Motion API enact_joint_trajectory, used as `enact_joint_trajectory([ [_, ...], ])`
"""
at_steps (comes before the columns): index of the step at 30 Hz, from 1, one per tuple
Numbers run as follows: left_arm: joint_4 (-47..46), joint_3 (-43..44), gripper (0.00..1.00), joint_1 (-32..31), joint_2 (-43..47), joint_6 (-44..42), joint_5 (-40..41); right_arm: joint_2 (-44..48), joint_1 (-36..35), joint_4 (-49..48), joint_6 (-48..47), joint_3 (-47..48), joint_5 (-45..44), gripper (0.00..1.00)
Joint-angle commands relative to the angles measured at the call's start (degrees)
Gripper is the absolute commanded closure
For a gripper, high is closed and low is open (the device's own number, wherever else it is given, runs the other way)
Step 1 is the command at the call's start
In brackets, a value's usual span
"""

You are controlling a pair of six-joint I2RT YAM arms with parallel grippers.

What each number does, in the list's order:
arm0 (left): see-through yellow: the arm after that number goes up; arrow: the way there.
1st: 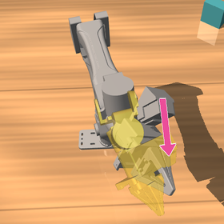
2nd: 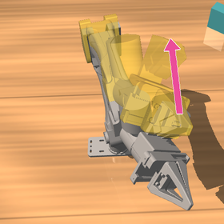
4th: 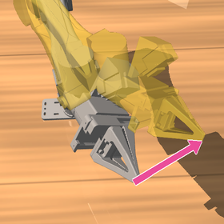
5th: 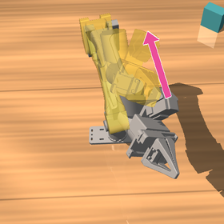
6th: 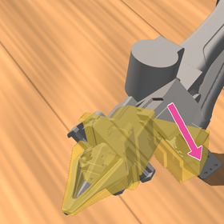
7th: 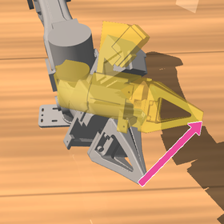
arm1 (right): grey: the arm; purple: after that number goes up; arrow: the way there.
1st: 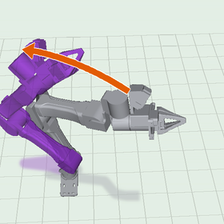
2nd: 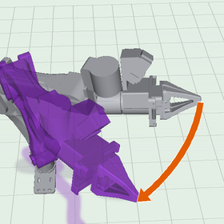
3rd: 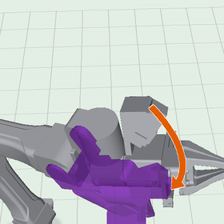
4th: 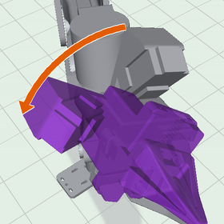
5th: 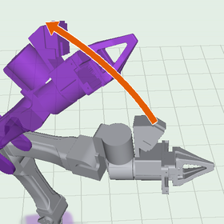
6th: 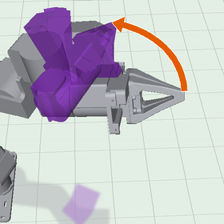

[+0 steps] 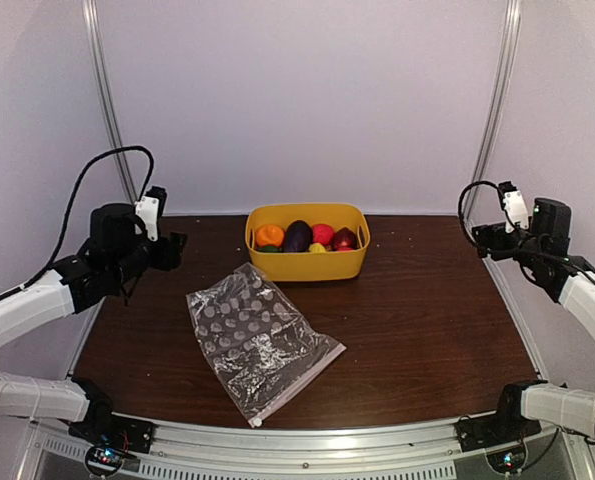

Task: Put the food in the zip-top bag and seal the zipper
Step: Pick up the zipper food storage bag at the center of the board.

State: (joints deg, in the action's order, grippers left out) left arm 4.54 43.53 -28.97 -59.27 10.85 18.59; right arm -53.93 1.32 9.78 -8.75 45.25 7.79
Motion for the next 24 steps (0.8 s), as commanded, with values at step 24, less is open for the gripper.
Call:
enact_joint_trajectory([
  [24,22.0,29.1,0.36,-50.6,-44.0,-1.1,-4.7,0.9,3.7,-0.2,-18.5,-8.4,21.4,0.0],
])
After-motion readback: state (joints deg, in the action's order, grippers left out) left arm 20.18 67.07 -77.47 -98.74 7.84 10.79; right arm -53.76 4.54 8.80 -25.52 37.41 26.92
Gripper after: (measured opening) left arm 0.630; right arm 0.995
